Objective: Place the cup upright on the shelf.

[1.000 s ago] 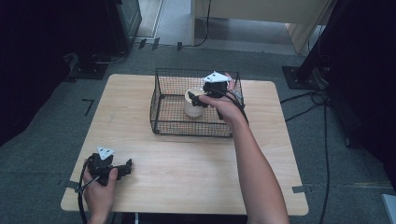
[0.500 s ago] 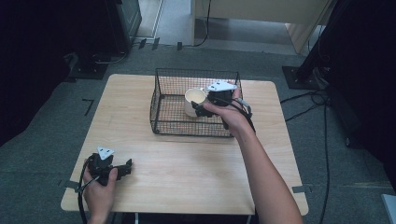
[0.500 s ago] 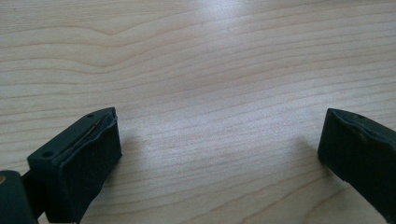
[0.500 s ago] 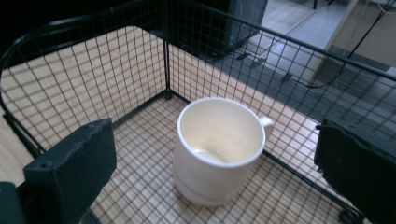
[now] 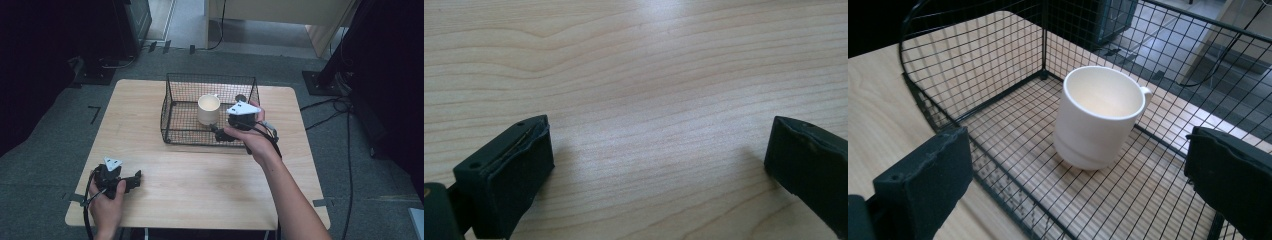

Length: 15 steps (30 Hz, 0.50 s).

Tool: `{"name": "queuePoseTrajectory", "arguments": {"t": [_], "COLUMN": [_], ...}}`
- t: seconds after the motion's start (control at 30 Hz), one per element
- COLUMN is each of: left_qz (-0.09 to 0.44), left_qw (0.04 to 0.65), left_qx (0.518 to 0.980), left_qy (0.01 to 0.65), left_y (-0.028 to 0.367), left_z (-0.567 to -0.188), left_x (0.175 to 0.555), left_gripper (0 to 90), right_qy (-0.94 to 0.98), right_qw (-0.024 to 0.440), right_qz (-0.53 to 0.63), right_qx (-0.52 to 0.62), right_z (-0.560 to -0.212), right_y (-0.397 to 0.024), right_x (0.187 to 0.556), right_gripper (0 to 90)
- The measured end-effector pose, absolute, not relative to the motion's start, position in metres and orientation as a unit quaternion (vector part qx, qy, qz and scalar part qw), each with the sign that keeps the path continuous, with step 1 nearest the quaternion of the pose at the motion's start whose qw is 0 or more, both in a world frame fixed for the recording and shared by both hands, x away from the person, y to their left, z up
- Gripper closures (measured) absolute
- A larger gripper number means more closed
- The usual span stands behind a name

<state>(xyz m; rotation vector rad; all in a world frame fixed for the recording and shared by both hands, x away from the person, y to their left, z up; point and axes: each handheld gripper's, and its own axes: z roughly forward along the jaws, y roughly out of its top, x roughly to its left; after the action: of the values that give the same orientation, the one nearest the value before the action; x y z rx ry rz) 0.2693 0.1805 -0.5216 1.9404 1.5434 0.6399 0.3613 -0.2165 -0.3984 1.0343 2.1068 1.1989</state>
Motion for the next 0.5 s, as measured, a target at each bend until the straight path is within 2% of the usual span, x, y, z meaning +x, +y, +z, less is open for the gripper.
{"name": "queuePoseTrajectory", "arguments": {"t": [0.5], "left_qz": [0.24], "left_qw": [0.287], "left_qx": [0.725], "left_qy": [0.578], "left_y": [0.18], "left_z": [-0.522], "left_x": [0.269], "left_gripper": [0.0], "right_qy": [0.778], "right_qw": [0.244], "right_qz": [0.454], "right_qx": [0.359], "right_z": [-0.4], "right_y": [-0.233], "right_x": [0.308], "right_gripper": [0.0]}}
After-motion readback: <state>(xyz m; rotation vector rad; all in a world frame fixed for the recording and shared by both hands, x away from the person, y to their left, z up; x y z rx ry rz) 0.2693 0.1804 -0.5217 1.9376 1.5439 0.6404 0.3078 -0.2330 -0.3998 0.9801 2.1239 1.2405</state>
